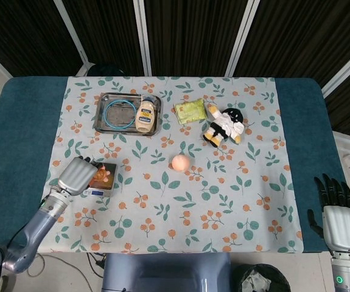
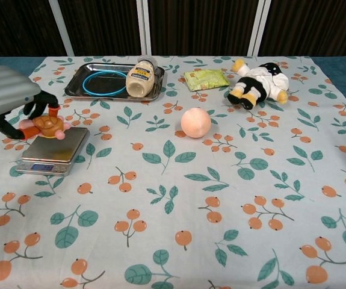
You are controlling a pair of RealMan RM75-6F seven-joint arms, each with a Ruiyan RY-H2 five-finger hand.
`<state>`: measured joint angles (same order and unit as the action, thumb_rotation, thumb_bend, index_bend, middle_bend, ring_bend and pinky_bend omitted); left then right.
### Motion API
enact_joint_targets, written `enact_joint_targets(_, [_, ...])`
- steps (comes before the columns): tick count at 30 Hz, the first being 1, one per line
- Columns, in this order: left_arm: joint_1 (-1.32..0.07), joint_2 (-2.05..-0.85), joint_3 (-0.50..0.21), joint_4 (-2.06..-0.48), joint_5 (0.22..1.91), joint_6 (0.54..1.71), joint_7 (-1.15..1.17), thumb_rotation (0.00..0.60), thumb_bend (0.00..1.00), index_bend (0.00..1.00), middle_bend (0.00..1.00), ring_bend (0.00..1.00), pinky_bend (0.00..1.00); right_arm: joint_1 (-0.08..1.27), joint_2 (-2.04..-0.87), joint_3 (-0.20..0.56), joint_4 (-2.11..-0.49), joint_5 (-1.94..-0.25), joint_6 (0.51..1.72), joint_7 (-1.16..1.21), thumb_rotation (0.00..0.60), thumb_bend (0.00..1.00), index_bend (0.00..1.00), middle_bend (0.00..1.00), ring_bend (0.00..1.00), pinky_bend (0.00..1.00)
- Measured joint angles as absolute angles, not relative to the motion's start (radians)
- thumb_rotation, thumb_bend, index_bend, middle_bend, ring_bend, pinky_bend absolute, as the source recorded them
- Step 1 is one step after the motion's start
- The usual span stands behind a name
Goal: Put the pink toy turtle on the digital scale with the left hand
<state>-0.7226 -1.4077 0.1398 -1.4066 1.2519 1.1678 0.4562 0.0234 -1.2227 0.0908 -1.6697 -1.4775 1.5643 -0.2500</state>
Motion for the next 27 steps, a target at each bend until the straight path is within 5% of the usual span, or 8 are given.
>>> enact_joint_targets(7, [-0.684, -1.410, 0.131, -1.314, 1.295, 1.141, 0.368, 0.600, 0.43, 0.43, 0.56, 0.43, 0.55, 0.023, -1.224, 0.091, -1.671, -1.481, 1.568, -0.253, 0.600, 0.50, 0.01, 0.00, 0.01, 0.00])
enact_joint_targets(19, [-0.683, -1.423, 0.087, -1.331, 1.316, 1.077, 0.393, 0.600, 0.24, 0.37, 0.42, 0.33, 0.48, 0.022, -1.222, 0.092, -1.669, -1.480, 1.570, -0.248, 0.600, 0.50, 0.01, 0.00, 0.01, 0.00])
enact_joint_targets(27, [-0.678, -1.399, 0.069, -1.369, 1.307, 1.060, 0.439, 0.600, 0.20, 0.22, 0.17, 0.09, 0.28, 0.021, -1.219, 0.092, -1.671, -1.482, 1.573, -0.245, 0.600, 0.50, 0.01, 0.00, 0.01, 0.00])
